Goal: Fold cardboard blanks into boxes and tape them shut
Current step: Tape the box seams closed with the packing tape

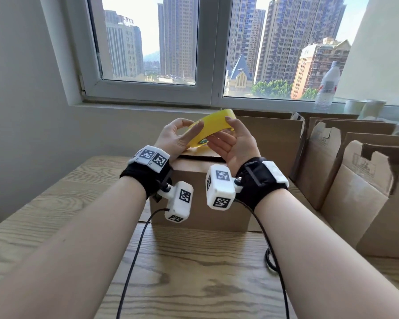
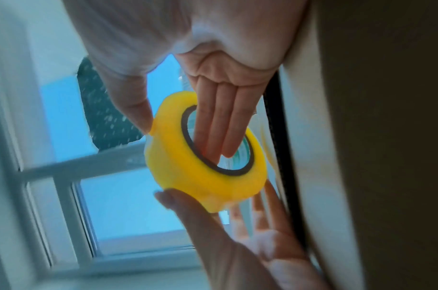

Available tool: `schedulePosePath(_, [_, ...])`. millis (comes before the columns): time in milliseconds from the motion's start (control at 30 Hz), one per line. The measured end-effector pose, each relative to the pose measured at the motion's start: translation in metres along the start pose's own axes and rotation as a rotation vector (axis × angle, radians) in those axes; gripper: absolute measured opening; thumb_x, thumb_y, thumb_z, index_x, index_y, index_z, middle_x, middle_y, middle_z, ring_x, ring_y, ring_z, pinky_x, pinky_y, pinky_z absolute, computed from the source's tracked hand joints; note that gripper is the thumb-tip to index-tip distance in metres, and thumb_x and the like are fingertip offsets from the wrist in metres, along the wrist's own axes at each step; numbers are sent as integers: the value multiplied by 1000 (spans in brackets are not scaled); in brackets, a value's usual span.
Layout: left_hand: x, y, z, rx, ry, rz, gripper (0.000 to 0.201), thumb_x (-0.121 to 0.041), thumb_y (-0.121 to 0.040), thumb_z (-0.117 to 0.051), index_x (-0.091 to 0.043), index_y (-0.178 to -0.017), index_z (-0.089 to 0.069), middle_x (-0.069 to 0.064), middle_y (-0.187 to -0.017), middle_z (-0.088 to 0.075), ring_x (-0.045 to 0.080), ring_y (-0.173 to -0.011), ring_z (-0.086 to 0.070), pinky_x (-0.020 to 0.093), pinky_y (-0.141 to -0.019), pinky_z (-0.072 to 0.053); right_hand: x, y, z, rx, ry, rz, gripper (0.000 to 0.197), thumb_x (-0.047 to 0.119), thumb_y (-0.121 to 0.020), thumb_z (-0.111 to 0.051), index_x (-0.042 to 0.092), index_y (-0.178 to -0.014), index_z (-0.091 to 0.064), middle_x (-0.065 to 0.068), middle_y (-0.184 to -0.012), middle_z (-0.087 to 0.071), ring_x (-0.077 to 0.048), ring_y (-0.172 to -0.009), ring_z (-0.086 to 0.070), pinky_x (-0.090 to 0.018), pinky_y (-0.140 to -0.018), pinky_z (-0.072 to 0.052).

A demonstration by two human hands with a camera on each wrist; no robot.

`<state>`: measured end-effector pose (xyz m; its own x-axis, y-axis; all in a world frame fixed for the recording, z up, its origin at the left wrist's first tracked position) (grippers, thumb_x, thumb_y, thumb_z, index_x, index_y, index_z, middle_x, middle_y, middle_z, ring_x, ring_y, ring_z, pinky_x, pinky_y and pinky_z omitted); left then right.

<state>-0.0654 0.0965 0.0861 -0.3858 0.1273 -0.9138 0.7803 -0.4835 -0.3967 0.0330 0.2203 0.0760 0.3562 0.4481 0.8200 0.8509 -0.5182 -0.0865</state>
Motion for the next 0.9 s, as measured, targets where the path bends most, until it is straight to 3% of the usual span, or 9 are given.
schedulePosePath(100, [3, -1, -5, 48, 6, 1, 65, -81, -53, -73, -25, -85, -69, 3, -82, -67, 21, -77, -59, 41, -83, -49, -2, -2, 2, -4, -56, -46, 38, 26, -89, -65, -2, -116, -58, -17, -86, -71, -28, -72, -72, -34, -67, -61])
schedulePosePath(300, [-7, 5, -6, 48, -4, -48, 91, -74, -62, -65, 6, -105, -60, 12, -85, -60, 22, -76, -52, 37, -74, -40, 0, 1, -12, 89, 222, 58, 11, 18, -92, -61, 9, -94, -66, -12, -83, -72, -26, -81, -71, -40, -85, -57])
schedulePosePath(467, [-10, 6, -7, 52, -29, -49, 104, -83, -51, -71, 10, -97, -59, 9, -91, -59, 21, -80, -54, 37, -75, -40, 3, 2, -12, 80, 312, 108, 15, 22, -94, -61, 8, -94, -67, -11, -82, -73, -22, -77, -72, -31, -70, -58])
schedulePosePath(567, [-10, 7, -7, 45, -35, -39, 74, -69, -53, -75, -1, -82, -62, -13, -95, -61, 15, -89, -59, 33, -80, -43, 2, -1, -8, 38, 262, 79, 18, 26, -92, -64, 8, -92, -66, -9, -76, -70, -19, -67, -71, -31, -68, -58])
schedulePosePath(633, [-8, 8, -9, 75, -35, 0, 59, -51, -69, -79, 0, -93, -63, -25, -77, -67, 9, -82, -61, 24, -75, -44, 0, -3, -3, 8, 176, 37, 19, 28, -91, -64, 8, -93, -65, -7, -72, -69, -17, -62, -69, -29, -62, -57])
schedulePosePath(700, [-4, 9, -11, 115, -18, 40, 29, -30, -86, -73, -5, -95, -60, -37, -65, -63, 0, -72, -61, 16, -69, -44, -2, -5, 2, -10, 72, 0, 23, 29, -90, -64, 9, -98, -63, -5, -72, -67, -16, -60, -67, -26, -57, -55])
schedulePosePath(733, [-3, 10, -12, 120, -11, 49, 20, -27, -88, -70, -10, -91, -60, -37, -64, -63, 0, -71, -61, 15, -68, -44, -2, -5, 3, -10, 40, -11, 24, 30, -89, -63, 9, -101, -62, -5, -74, -67, -15, -61, -67, -25, -56, -55])
schedulePosePath(833, [-2, 10, -12, 99, 35, 58, 17, -26, -89, -68, -16, -84, -56, -17, -67, -70, 14, -73, -57, 22, -68, -44, -2, -6, -1, 47, 39, -5, 17, 24, -92, -59, 11, -101, -60, -12, -93, -70, -19, -74, -68, -26, -61, -56])
schedulePosePath(900, [-3, 10, -12, 98, 49, 56, 18, -25, -91, -66, -14, -83, -54, -20, -65, -69, 15, -77, -56, 21, -67, -43, -2, -4, -6, 105, 75, 10, 9, 17, -93, -55, 11, -97, -59, -20, -111, -68, -23, -88, -65, -29, -68, -56])
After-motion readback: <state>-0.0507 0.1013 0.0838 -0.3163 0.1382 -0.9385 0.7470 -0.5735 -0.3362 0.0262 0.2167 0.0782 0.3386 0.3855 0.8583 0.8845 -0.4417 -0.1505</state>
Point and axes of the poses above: each hand's wrist, its own y-axis away from the middle knuckle, its own z-axis out of the back of the hand, x = y × z, the point moved 8 cm from there along -y, towards the middle knuckle
